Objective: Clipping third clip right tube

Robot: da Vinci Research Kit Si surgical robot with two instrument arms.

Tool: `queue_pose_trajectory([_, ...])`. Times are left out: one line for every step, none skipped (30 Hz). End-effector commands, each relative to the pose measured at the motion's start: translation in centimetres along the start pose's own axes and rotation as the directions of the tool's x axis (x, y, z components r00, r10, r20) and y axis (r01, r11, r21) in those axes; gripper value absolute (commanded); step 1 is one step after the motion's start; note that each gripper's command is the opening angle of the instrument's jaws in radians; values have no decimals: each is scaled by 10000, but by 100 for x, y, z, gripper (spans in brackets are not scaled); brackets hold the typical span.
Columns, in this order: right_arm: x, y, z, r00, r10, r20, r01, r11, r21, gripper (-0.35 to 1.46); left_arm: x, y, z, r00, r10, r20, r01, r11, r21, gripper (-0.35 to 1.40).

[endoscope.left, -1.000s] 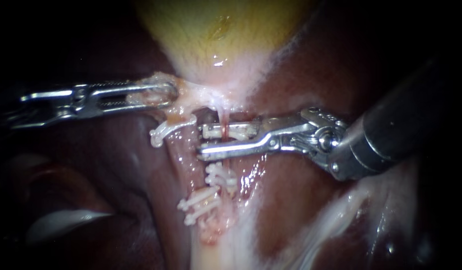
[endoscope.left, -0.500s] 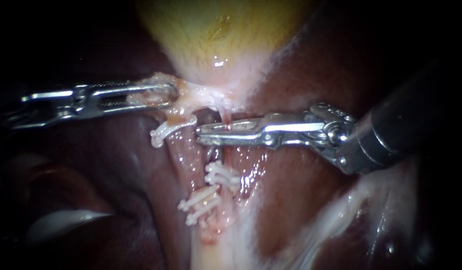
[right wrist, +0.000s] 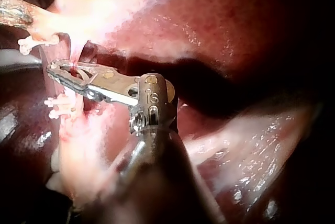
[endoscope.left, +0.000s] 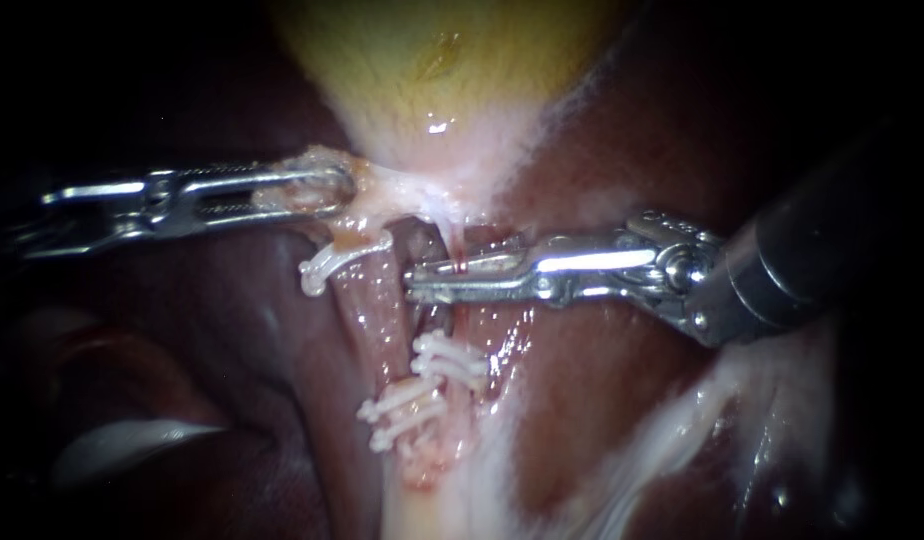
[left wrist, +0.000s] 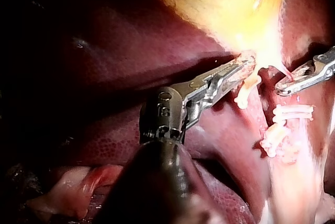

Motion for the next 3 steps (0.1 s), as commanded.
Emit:
queue_pose_trajectory([0, 0, 0, 10000, -2, -2, 2, 10000, -1, -35, 0, 0, 0, 10000, -1, 1, 1, 10000, -1, -35])
queue_pose_trajectory([0, 0, 0, 10000, -2, -1, 2, 10000, 0, -35, 0, 0, 0, 10000, -1, 1, 1, 10000, -1, -35])
queue_pose_trajectory([0, 0, 0, 10000, -1, -2, 1, 10000, -2, -35, 0, 0, 0, 10000, -1, 1, 1, 10000, -1, -35])
